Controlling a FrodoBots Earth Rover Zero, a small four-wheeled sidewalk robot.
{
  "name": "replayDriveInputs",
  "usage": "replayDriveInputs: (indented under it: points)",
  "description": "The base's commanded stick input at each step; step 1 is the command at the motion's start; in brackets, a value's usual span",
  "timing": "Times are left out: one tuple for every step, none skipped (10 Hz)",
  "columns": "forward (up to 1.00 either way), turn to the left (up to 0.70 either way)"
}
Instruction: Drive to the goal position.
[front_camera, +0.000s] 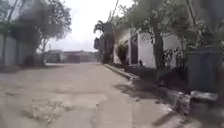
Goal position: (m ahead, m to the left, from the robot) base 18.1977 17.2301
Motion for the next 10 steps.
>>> replayDriveInputs:
  points:
    - [1.0,0.0]
    - [1.0,0.0]
    - [1.0,-0.01]
    - [1.0,-0.03]
    - [1.0,-0.03]
    - [1.0,-0.04]
    - [1.0,-0.07]
    - [1.0,-0.06]
    - [1.0,-0.02]
    - [1.0,-0.02]
